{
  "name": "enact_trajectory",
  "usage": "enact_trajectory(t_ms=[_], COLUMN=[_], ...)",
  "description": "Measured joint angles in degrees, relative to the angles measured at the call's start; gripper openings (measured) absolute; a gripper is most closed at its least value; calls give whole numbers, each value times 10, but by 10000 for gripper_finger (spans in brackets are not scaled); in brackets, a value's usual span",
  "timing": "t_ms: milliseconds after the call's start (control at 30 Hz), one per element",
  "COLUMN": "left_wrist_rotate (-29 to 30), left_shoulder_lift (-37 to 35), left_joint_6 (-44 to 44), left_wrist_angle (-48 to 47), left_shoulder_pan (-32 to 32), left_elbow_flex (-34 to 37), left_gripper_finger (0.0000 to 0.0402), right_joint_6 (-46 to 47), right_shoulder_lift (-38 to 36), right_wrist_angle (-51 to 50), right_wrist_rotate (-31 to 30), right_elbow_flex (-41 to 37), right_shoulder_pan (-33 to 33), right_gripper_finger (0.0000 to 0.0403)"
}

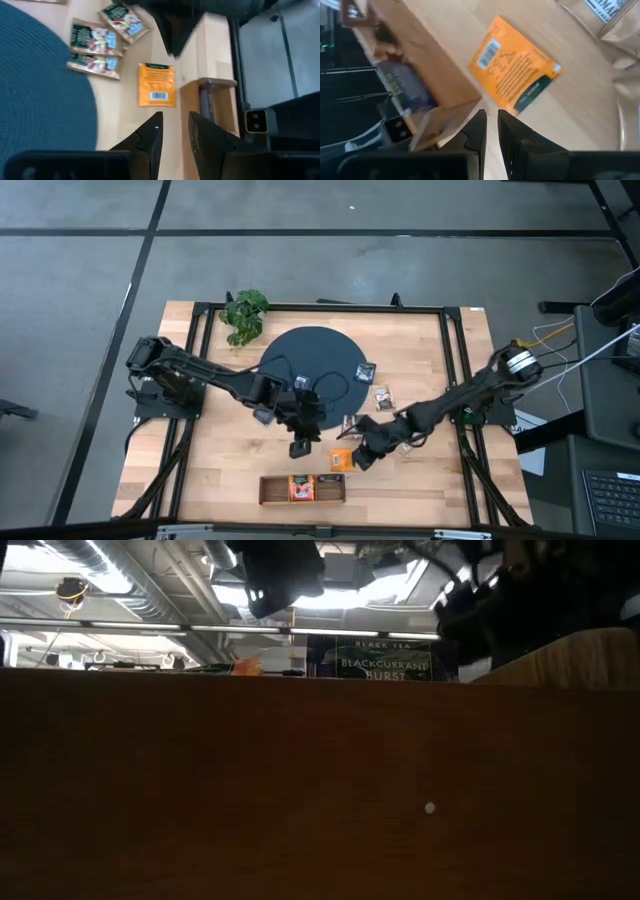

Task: Pick & Place Tea
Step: Put the orange tea bag into the middle section of the wooden organizer

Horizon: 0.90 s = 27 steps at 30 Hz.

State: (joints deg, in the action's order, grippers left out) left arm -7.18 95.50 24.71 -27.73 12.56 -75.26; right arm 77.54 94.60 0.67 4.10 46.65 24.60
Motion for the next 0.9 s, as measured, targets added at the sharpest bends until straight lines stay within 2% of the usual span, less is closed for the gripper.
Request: enact_trajectory(t_ms=[200, 567, 733, 900], left_wrist_rotate=[-9, -17, -18, -46], left_shoulder_lift=[0, 0, 0, 1], left_joint_6=[15, 65, 115, 173], left_wrist_angle=[-6, -21, -38, -19], left_shoulder_pan=[-15, -18, -31, -39], left_elbow_flex=[0, 0, 8, 71], left_gripper_finger=[88, 88, 88, 88], right_joint_6=[1, 2, -3, -17], right_shoulder_lift=[55, 121, 134, 136], right_wrist_angle=[48, 71, 72, 82], right_wrist_rotate=[0, 24, -23, -66], right_elbow_flex=[0, 8, 13, 12], right_shoulder_pan=[-3, -34, -61, -92], right_gripper_finger=[51, 51, 51, 51])
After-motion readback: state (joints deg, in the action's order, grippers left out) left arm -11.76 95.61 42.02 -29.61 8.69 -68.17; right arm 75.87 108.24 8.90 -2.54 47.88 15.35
